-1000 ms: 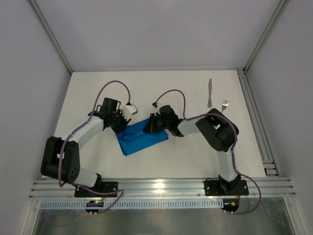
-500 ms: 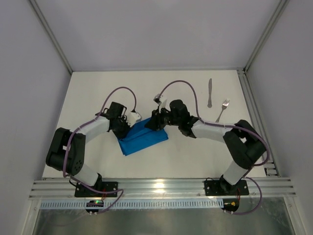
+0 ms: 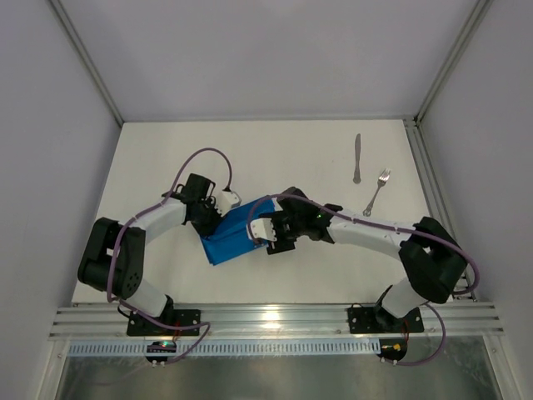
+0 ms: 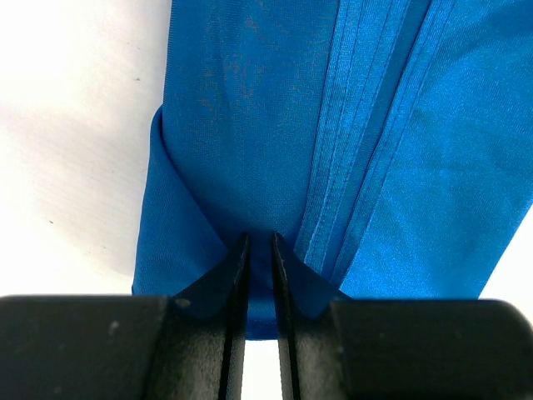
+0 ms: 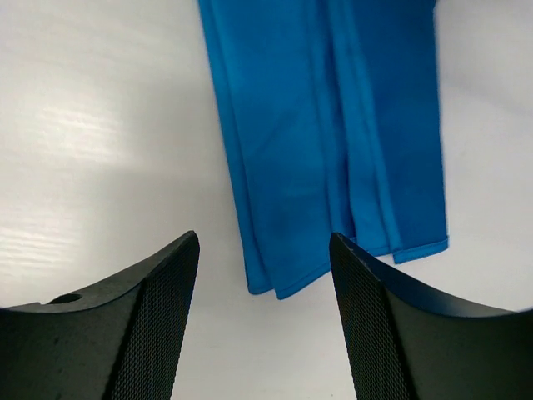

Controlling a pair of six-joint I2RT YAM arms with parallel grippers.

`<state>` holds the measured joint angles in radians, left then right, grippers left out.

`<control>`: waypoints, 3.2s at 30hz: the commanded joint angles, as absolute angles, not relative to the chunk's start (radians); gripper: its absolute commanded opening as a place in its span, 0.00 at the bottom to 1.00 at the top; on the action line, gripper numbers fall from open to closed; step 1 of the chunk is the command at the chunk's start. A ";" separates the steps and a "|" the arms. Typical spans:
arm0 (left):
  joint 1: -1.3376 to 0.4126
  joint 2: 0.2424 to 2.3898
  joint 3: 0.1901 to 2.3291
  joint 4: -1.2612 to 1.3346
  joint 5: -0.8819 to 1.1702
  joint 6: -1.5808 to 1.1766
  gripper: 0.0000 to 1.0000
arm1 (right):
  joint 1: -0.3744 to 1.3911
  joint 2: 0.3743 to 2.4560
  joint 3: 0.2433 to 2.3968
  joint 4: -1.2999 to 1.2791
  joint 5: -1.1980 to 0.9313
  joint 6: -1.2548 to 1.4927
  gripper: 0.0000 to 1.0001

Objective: Fold the napkin into a case and place the utensils inside
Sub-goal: Pick up the 2/3-rectangle-folded napkin at the center of the board, then fold the 2/3-rectangle-folded napkin at the center of the board.

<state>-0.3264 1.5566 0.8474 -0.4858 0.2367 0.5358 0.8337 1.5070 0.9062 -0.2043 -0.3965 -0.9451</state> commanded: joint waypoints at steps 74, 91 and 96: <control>-0.367 1.542 0.738 -0.492 0.202 0.796 0.20 | 0.503 2.063 1.364 -0.241 -1.055 -0.143 0.04; -0.368 1.557 0.747 -0.489 0.199 0.810 0.22 | 0.502 2.195 1.313 0.144 -0.833 0.405 0.04; -0.368 1.548 0.764 -0.502 0.199 0.801 0.31 | 0.500 2.212 1.308 0.144 -0.772 0.483 0.04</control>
<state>-0.3676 1.5082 0.7860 -0.4393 0.2375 0.7944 0.5018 2.1914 1.3144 0.0959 -0.8566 0.3923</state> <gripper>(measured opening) 0.287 0.042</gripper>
